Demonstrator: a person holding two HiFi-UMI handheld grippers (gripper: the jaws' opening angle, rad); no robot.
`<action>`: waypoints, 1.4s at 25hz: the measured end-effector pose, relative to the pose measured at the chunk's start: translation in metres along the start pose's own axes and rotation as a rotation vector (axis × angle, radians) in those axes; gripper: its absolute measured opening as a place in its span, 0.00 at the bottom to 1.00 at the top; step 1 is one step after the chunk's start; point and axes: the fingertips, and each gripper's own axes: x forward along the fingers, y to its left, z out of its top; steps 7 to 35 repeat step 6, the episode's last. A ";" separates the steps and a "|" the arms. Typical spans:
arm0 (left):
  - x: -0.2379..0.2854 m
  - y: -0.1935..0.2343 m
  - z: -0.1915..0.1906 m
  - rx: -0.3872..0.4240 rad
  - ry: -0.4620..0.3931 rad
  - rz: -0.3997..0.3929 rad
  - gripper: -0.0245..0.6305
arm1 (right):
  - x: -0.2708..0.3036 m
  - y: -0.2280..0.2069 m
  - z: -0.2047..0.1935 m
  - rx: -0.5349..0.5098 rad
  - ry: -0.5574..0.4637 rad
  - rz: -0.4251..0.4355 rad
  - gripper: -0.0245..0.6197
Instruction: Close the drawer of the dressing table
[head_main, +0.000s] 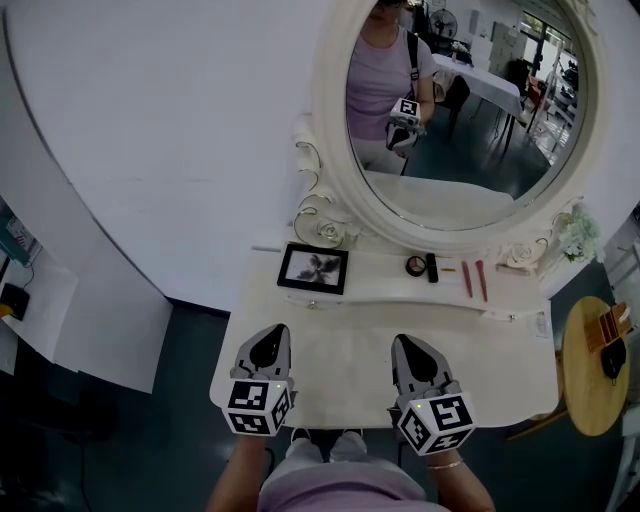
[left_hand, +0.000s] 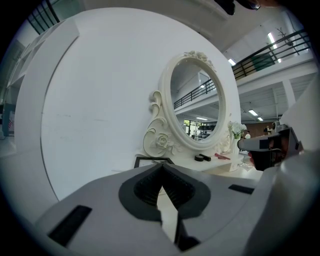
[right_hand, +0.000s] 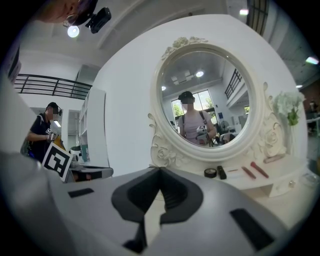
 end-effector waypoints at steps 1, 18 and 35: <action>0.000 0.000 0.000 0.000 0.001 0.000 0.04 | 0.000 0.000 0.000 -0.002 0.001 0.001 0.04; 0.000 0.001 -0.001 0.000 0.006 -0.003 0.04 | 0.001 0.002 0.001 -0.005 0.002 0.004 0.04; 0.000 0.001 -0.001 0.000 0.006 -0.003 0.04 | 0.001 0.002 0.001 -0.005 0.002 0.004 0.04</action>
